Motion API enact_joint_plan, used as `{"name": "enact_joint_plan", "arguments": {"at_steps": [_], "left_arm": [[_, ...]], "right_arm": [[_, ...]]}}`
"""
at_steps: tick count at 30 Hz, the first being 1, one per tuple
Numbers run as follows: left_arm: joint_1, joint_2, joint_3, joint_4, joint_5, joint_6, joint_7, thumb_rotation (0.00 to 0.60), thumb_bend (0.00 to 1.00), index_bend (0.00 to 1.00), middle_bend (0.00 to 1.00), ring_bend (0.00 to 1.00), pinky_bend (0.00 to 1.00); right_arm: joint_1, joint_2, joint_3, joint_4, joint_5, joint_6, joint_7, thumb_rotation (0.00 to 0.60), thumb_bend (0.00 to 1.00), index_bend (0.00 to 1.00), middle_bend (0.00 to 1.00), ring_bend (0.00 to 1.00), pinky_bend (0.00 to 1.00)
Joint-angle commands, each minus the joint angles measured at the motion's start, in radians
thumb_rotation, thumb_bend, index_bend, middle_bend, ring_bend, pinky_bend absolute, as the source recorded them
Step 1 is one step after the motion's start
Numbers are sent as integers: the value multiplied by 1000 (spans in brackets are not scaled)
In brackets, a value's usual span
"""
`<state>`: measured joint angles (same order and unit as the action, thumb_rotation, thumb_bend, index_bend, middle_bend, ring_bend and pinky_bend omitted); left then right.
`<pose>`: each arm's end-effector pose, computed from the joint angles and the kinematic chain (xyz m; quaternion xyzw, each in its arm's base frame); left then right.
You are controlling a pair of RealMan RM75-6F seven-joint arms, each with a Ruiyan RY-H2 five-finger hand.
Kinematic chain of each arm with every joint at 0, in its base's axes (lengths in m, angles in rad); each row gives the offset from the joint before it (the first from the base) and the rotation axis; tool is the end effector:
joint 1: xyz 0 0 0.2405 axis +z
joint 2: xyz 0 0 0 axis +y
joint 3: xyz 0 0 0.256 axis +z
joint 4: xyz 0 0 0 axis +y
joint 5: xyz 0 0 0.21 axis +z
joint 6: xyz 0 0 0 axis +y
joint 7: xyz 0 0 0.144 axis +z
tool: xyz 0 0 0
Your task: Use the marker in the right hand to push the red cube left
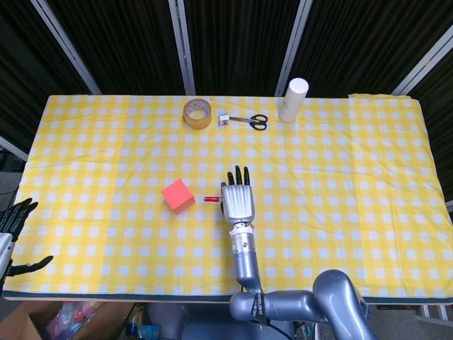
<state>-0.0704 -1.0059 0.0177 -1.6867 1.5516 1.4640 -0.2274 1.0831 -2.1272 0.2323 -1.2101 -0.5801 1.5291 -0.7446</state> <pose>-0.3073 0.1612 0.1736 -0.5798 -0.4638 -0.4169 0.5243 -0.0428 -0.3229 -0.1109 0.6335 -0.3870 0.3544 0.5686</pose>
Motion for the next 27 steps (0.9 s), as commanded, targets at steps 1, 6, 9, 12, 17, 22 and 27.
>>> {"name": "enact_joint_plan", "arguments": {"at_steps": [1, 6, 9, 12, 17, 22, 27], "left_arm": [[-2, -4, 1, -3, 3, -2, 13, 600, 0, 0, 0, 0, 0], [-5, -9, -1, -4, 3, -4, 34, 600, 0, 0, 0, 0, 0], [-8, -12, -3, -4, -1, -9, 41, 600, 0, 0, 0, 0, 0], [-10, -15, -3, -7, 1, -13, 52, 600, 0, 0, 0, 0, 0], [-13, -23, -1, -13, 11, -12, 81, 600, 0, 0, 0, 0, 0], [-15, -31, -2, -16, 13, -12, 103, 600, 0, 0, 0, 0, 0], [-18, -39, -4, -19, 9, -18, 122, 600, 0, 0, 0, 0, 0]], "right_arm": [[-48, 50, -11, -52, -37, 20, -3, 600, 475, 642, 230, 49, 39], [-122, 142, -29, -146, -86, 46, 7, 600, 475, 642, 230, 48, 39], [-170, 201, -49, -194, -112, 60, 14, 600, 475, 642, 230, 49, 39], [-214, 254, -61, -226, -128, 60, 30, 600, 475, 642, 230, 49, 39], [-276, 334, -78, -248, -145, 20, 64, 600, 475, 642, 230, 49, 39], [-322, 389, -94, -241, -163, -36, 107, 600, 475, 642, 230, 49, 39], [-356, 418, -89, -234, -163, -81, 127, 600, 475, 609, 230, 44, 39]]}}
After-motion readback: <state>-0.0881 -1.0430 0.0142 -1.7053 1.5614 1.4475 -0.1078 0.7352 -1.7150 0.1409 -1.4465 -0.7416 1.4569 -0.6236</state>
